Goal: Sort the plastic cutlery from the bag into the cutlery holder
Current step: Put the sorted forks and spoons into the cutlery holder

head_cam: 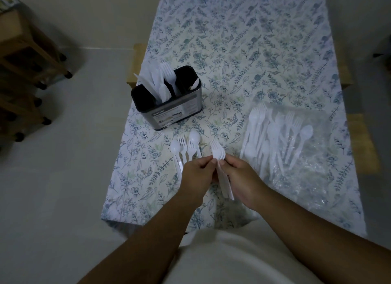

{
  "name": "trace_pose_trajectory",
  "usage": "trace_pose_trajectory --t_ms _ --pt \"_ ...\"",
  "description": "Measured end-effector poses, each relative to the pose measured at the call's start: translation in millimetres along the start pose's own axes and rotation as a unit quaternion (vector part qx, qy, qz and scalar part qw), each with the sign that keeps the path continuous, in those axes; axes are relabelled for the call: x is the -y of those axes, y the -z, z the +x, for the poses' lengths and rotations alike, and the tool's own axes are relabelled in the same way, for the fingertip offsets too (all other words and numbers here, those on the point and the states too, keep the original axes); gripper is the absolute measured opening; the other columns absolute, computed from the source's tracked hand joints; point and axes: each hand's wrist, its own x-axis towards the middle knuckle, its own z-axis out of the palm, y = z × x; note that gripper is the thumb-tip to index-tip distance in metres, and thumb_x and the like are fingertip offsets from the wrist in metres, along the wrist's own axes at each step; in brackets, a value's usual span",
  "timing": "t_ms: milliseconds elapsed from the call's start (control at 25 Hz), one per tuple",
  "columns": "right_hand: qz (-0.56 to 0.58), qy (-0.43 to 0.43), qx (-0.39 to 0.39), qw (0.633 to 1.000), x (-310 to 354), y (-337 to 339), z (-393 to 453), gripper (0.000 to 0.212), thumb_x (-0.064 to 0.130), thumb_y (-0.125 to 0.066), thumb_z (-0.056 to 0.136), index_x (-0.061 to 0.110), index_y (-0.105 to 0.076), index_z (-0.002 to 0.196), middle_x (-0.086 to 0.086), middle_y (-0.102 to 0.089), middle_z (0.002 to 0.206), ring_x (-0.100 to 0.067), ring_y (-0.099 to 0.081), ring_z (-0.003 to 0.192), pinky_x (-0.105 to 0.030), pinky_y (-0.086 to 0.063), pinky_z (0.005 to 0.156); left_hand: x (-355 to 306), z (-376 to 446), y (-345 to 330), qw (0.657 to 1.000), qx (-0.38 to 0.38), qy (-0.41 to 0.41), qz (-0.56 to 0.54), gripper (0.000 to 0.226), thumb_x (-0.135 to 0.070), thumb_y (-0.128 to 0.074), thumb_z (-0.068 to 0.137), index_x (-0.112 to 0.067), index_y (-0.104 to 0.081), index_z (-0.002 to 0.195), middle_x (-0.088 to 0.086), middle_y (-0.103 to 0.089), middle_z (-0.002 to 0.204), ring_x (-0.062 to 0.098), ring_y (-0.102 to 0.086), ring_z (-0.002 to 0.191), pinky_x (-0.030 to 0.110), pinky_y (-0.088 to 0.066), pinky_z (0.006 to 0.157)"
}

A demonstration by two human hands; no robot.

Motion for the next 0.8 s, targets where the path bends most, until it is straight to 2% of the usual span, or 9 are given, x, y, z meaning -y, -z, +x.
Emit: trace_pose_trajectory --t_ms 80,160,240,360,440,560,720,800 --pt "0.009 0.005 0.013 1.0 -2.4 -0.8 0.9 0.034 0.005 -0.046 0.106 0.021 -0.072 0.122 -0.006 -0.076 0.118 -0.02 -0.072 0.112 -0.038 -0.055 0.097 -0.6 -1.9 5.9 0.99 -0.015 -0.056 0.126 0.025 -0.012 -0.06 0.099 -0.025 -0.08 0.092 0.0 -0.079 0.082 0.016 -0.075 0.077 0.026 -0.06 0.07" --pt "0.016 0.001 0.019 1.0 -6.6 -1.1 2.1 0.037 0.0 -0.05 0.103 0.014 -0.065 0.134 -0.01 -0.075 0.121 -0.024 -0.071 0.114 -0.041 -0.055 0.1 1.5 -4.7 14.2 0.943 -0.023 -0.131 0.304 0.02 -0.019 -0.06 0.098 -0.02 -0.081 0.096 -0.001 -0.077 0.082 0.013 -0.071 0.074 0.022 -0.054 0.068" --pt "0.003 -0.014 0.008 1.0 -10.5 -5.2 3.8 0.043 -0.001 -0.057 0.099 0.015 -0.061 0.139 -0.009 -0.077 0.116 -0.026 -0.073 0.109 -0.044 -0.055 0.1 1.3 -6.3 25.0 0.903 -0.059 -0.174 0.388 0.015 -0.02 -0.064 0.094 -0.016 -0.079 0.095 -0.001 -0.075 0.081 0.011 -0.067 0.071 0.021 -0.051 0.065" --pt "-0.031 -0.025 -0.032 0.999 -6.7 -14.2 2.4 0.043 -0.001 -0.06 0.098 0.02 -0.062 0.135 0.0 -0.081 0.099 -0.021 -0.077 0.095 -0.037 -0.061 0.086 -1.0 3.6 43.8 0.893 -0.155 -0.155 0.393 0.013 -0.023 -0.068 0.092 -0.013 -0.07 0.1 -0.001 -0.069 0.088 0.013 -0.064 0.077 0.027 -0.055 0.068" --pt "-0.039 -0.03 -0.042 0.998 -3.4 -17.5 2.1 0.047 0.002 -0.062 0.097 0.021 -0.057 0.14 0.001 -0.08 0.098 -0.018 -0.078 0.092 -0.035 -0.062 0.082 -2.4 13.9 48.6 0.884 -0.157 -0.127 0.422 0.019 -0.027 -0.069 0.091 -0.013 -0.066 0.104 0.0 -0.068 0.091 0.016 -0.065 0.082 0.033 -0.058 0.073" --pt "-0.056 -0.037 -0.052 0.996 2.2 -18.6 1.0 0.053 0.007 -0.064 0.096 0.02 -0.051 0.146 -0.002 -0.08 0.102 -0.016 -0.078 0.091 -0.031 -0.061 0.071 -8.7 19.2 46.7 0.867 -0.134 -0.101 0.47 0.013 -0.024 -0.071 0.087 -0.015 -0.067 0.095 0.0 -0.07 0.085 0.017 -0.067 0.075 0.034 -0.061 0.069" --pt "-0.051 -0.037 -0.061 0.996 6.3 -18.4 2.2 0.054 0.008 -0.066 0.096 0.02 -0.049 0.146 -0.003 -0.08 0.102 -0.016 -0.078 0.089 -0.032 -0.06 0.066 -6.5 6.3 52.0 0.913 -0.139 -0.079 0.375 0.021 -0.021 -0.075 0.084 -0.014 -0.07 0.103 -0.002 -0.071 0.083 0.01 -0.069 0.067 0.025 -0.059 0.06" --pt "-0.055 -0.04 -0.057 0.996 5.6 -21.4 3.9 0.054 0.008 -0.068 0.095 0.021 -0.051 0.144 -0.003 -0.08 0.103 -0.015 -0.078 0.088 -0.031 -0.06 0.067 -0.4 -1.9 50.8 0.922 -0.134 -0.078 0.355 0.024 -0.023 -0.075 0.085 -0.014 -0.069 0.106 -0.006 -0.069 0.081 0.005 -0.066 0.066 0.018 -0.054 0.055"
